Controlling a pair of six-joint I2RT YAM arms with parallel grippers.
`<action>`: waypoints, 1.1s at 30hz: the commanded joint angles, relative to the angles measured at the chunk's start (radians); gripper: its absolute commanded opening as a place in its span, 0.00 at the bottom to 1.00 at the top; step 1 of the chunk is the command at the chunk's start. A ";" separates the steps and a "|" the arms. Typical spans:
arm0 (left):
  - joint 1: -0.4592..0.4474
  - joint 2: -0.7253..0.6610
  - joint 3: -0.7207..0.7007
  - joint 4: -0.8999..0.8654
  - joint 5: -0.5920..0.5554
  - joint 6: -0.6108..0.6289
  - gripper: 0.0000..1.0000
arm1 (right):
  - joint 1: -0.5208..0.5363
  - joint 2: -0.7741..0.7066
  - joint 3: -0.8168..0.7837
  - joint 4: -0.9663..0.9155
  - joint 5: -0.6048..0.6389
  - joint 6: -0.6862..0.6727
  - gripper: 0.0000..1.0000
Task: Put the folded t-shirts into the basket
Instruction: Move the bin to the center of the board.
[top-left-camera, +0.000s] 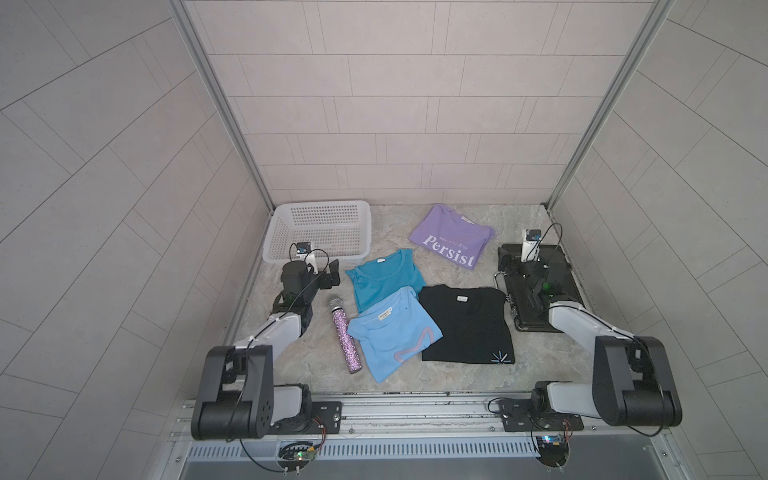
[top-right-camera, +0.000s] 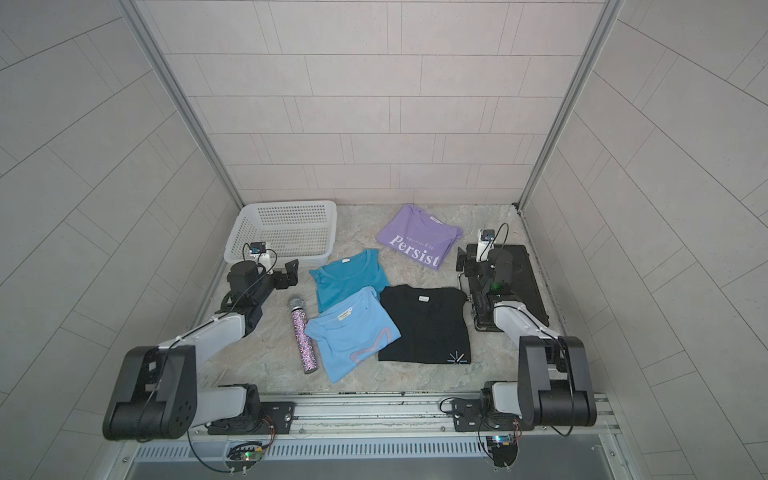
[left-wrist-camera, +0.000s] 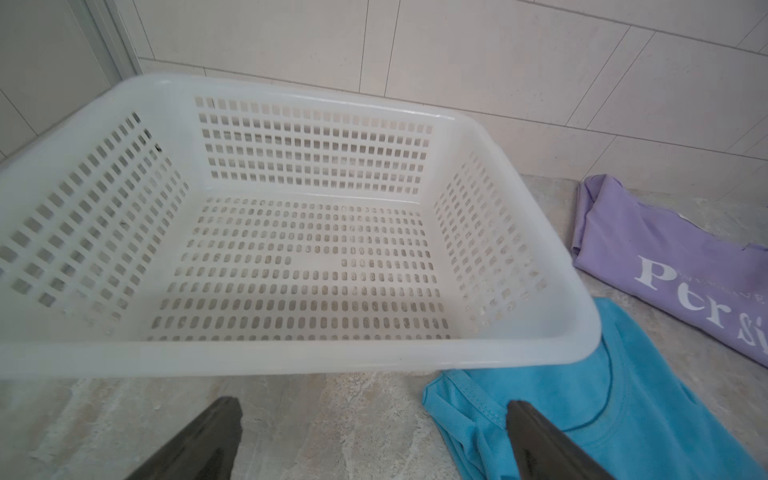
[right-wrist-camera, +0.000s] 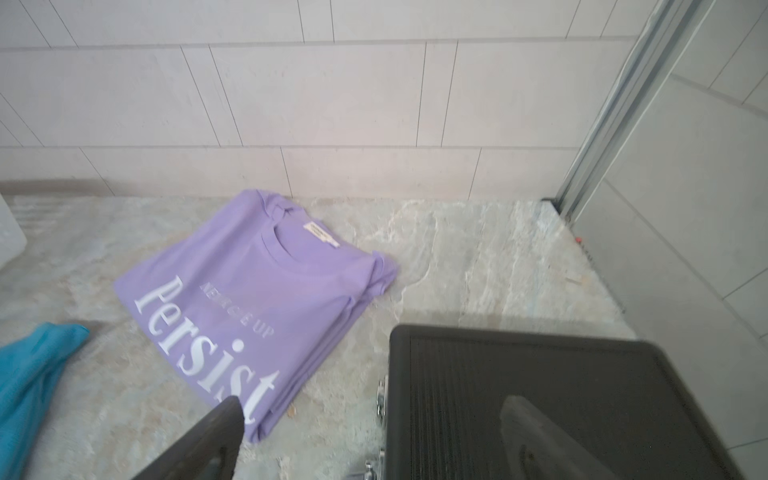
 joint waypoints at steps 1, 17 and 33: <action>0.010 -0.108 0.086 -0.293 0.002 0.045 1.00 | -0.003 -0.059 0.150 -0.378 -0.058 -0.012 1.00; 0.413 0.457 0.921 -1.027 0.348 0.142 0.98 | 0.215 0.065 0.386 -0.730 -0.476 -0.176 1.00; 0.421 1.002 1.543 -1.327 0.141 0.217 0.80 | 0.217 0.052 0.347 -0.731 -0.571 -0.161 1.00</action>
